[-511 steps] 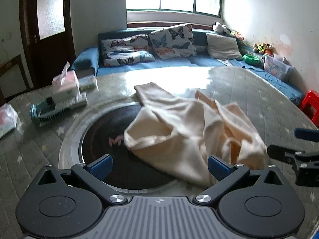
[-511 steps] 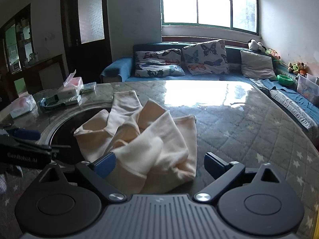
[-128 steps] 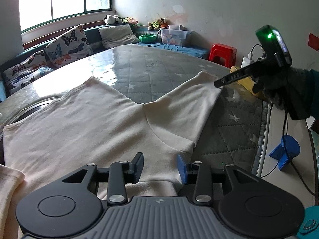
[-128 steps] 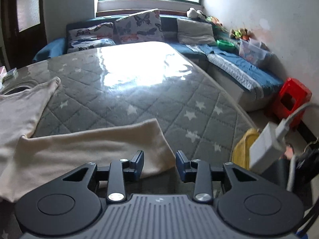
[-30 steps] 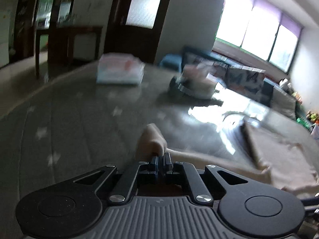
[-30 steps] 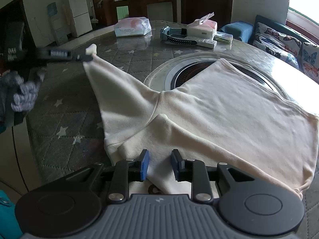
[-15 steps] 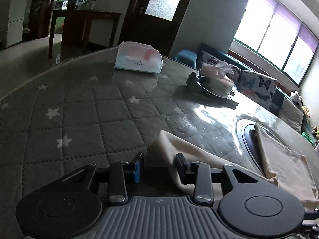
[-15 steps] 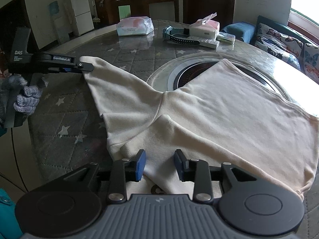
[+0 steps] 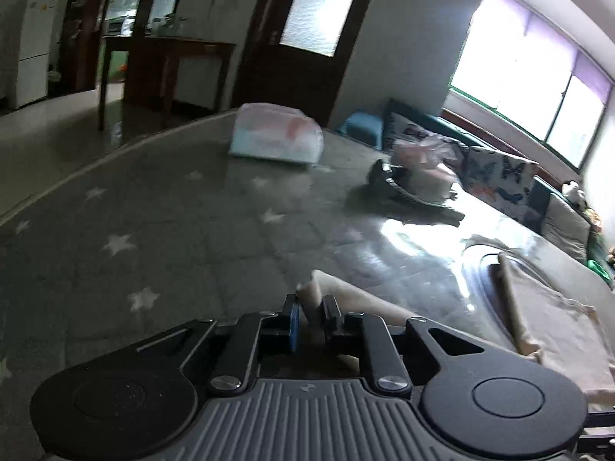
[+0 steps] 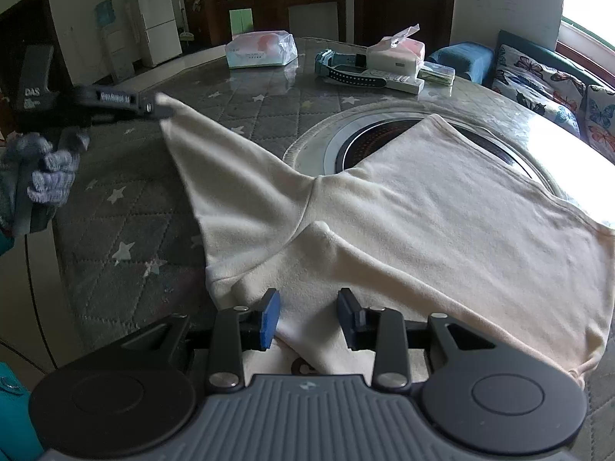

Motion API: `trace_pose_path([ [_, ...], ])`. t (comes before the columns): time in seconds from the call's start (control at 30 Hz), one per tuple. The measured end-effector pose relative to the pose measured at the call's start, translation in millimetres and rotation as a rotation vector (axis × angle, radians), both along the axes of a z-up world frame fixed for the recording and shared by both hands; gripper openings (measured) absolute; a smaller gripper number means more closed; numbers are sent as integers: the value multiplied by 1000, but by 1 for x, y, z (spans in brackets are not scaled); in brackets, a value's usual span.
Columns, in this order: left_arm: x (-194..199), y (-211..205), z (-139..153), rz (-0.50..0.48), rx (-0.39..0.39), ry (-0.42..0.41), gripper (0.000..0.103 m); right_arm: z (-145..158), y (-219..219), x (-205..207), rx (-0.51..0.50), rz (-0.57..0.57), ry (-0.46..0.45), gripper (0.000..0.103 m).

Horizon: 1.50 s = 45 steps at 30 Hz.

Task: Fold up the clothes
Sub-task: 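Lift the sleeve with the left gripper and fold it across the shirt body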

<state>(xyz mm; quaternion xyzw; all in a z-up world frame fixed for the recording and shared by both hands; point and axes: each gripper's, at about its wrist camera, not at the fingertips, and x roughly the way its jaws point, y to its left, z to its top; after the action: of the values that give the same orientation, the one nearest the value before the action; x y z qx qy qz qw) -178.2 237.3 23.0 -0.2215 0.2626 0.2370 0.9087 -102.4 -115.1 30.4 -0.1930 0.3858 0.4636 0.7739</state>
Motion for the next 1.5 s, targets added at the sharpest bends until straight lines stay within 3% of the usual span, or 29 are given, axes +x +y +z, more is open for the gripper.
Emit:
trace_pose_path([
  [0.03, -2, 2, -1, 28, -3, 14, 33, 0, 0, 0, 0, 1, 0, 34],
  [0.07, -4, 5, -1, 61, -2, 30, 40, 0, 0, 0, 1, 1, 1, 34],
  [0.2, -12, 15, 2, 124, -24, 43, 41, 0, 0, 0, 1, 4, 0, 34],
  [0.33, -7, 22, 14, 66, -98, 1, 47, 0, 0, 0, 4, 1, 1, 35],
  [0.47, 14, 21, 15, -42, -144, 38, 47, 0, 0, 0, 6, -1, 1, 35],
  [0.57, 24, 17, 15, -61, -137, 60, 47, 0, 1, 0, 6, -3, 3, 35],
  [0.7, 26, 17, 11, -103, -200, 51, 47, -1, 0, 0, 7, -2, 2, 35],
  [0.83, 23, 10, 9, -98, -168, 38, 50, -1, 0, 1, 12, -4, 4, 35],
  [0.9, 20, 11, 9, -76, -149, 36, 60, -1, 0, 1, 12, -4, 3, 36],
  [1.03, 11, 10, 10, -31, -87, 32, 90, 1, 2, 1, 5, -2, 1, 36],
  [1.13, 5, 7, 11, -15, -33, 36, 100, 6, 4, 3, 8, 1, -2, 36],
  [1.3, 0, -1, 12, -18, 44, 43, 103, 15, 16, 3, 2, 28, -24, 36],
  [1.5, -4, -9, 9, -82, 44, 11, 101, 28, 40, -1, -10, 84, -59, 42],
])
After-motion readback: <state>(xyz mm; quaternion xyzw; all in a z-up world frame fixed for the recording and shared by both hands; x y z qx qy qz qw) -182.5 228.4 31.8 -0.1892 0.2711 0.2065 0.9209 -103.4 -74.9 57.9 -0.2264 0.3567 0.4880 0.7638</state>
